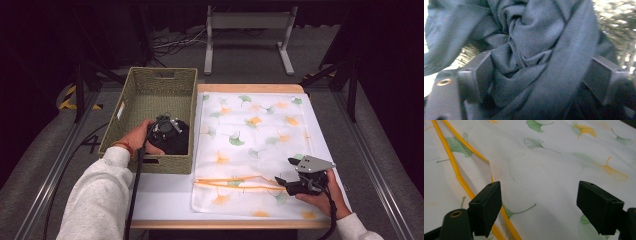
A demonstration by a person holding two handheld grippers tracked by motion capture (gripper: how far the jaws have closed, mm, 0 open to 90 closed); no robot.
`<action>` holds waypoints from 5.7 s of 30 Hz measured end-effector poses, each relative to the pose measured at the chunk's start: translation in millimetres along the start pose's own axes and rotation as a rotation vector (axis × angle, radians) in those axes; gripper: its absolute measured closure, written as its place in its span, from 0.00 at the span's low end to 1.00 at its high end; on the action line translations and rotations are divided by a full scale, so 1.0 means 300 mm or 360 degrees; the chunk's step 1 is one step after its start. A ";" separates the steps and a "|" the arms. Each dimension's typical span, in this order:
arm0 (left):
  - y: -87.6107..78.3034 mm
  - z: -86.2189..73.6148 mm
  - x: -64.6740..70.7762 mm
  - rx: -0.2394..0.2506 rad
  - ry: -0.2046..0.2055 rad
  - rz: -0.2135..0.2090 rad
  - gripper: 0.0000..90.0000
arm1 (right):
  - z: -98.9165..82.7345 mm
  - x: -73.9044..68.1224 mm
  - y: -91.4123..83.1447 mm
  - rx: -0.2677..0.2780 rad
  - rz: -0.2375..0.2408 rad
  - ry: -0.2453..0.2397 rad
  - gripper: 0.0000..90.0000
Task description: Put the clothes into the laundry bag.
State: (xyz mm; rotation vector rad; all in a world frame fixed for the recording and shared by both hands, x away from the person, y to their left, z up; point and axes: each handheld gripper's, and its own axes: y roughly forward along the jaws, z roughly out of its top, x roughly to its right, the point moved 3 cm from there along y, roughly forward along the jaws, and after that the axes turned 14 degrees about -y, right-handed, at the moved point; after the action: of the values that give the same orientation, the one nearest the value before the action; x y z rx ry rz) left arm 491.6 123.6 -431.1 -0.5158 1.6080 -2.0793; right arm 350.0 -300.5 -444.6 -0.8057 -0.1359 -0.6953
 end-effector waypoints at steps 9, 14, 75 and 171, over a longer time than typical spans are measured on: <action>0.004 0.011 -0.009 -0.0054 0.0032 0.0014 0.38 | -0.002 0.003 -0.004 0.0004 -0.0004 0.0011 0.24; -0.009 0.005 -0.016 -0.0029 0.0049 0.0056 0.64 | -0.001 0.002 -0.008 0.0012 -0.0010 0.0013 0.24; -0.491 -0.097 0.067 0.1106 -0.0227 0.0133 0.73 | 0.010 0.008 -0.033 0.0080 -0.0035 0.0052 0.26; 0.022 -0.083 0.690 0.0683 0.0334 -0.0251 0.72 | 0.143 -0.087 0.143 -0.0192 0.0165 -0.0072 0.97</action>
State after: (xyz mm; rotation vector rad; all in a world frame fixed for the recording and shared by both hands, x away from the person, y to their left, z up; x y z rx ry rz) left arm 308.0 24.9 -440.5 -0.2882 1.1966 -2.5771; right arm 362.5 -236.1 -450.8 -0.9378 -0.0930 -0.5917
